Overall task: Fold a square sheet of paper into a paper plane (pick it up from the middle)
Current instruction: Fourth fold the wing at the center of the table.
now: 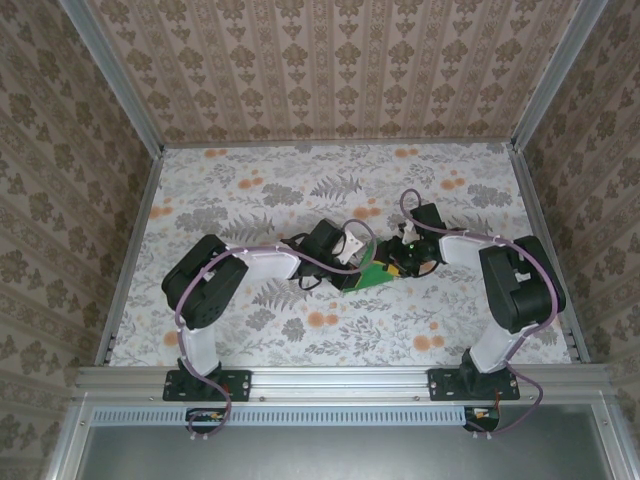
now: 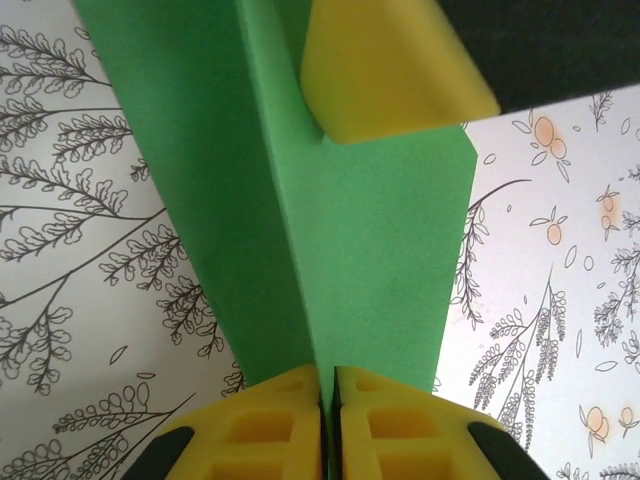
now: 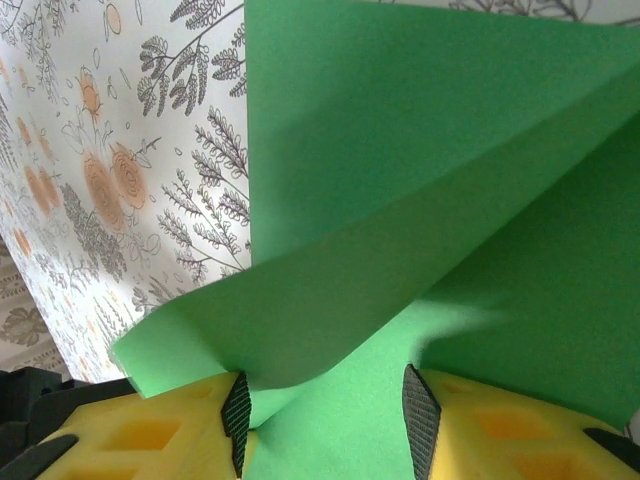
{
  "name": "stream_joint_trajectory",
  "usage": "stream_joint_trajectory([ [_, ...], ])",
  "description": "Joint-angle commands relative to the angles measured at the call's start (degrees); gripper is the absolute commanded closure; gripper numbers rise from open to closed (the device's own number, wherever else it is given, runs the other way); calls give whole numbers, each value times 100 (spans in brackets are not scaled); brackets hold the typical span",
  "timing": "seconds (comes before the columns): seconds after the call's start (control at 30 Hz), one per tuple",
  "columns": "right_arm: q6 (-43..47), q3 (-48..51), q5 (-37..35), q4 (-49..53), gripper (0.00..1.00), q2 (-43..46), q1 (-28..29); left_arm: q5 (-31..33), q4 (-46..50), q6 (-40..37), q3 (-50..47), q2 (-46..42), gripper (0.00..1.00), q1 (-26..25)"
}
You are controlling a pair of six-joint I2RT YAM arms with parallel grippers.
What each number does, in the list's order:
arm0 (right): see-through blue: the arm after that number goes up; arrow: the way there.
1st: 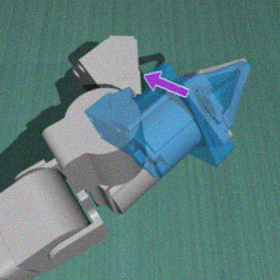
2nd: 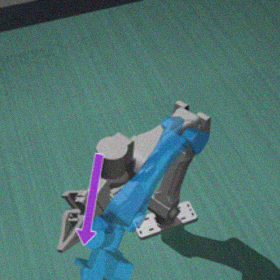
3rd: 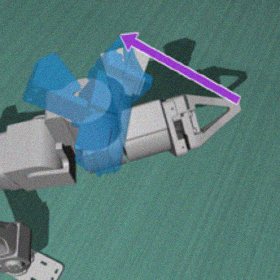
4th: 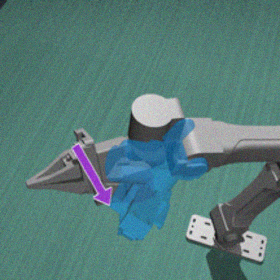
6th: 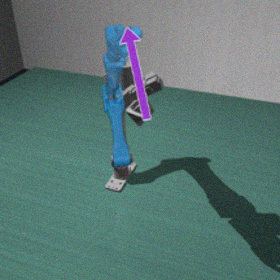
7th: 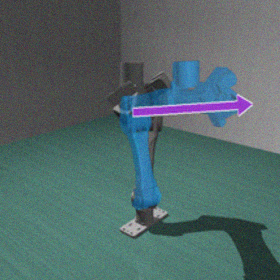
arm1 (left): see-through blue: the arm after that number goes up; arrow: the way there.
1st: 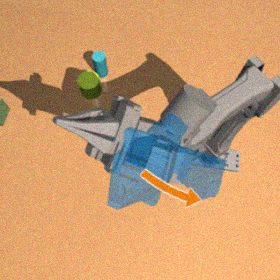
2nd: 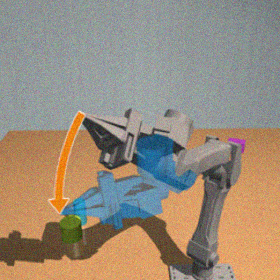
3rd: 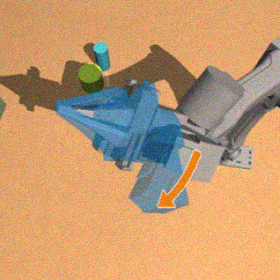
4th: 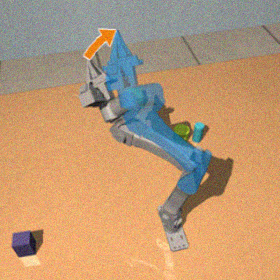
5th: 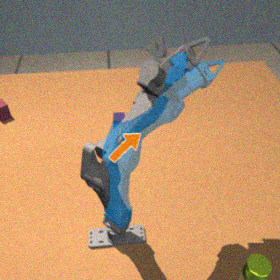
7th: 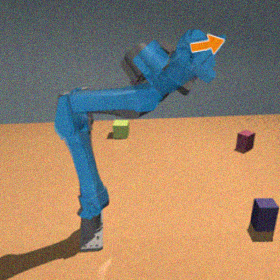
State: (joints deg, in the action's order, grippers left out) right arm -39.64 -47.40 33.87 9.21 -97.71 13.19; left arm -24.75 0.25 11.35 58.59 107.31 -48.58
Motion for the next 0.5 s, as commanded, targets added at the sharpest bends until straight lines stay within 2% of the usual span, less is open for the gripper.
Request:
stream_joint_trajectory([
  [0.0, 155, -195, -97, 162, 51, -129, 39, -267, -170, 196, 28, 62, 86, 63],
  [0.47, 211, -310, -484, 575, 44, -275, 54, -375, -579, 588, -77, -172, 68, 294],
])
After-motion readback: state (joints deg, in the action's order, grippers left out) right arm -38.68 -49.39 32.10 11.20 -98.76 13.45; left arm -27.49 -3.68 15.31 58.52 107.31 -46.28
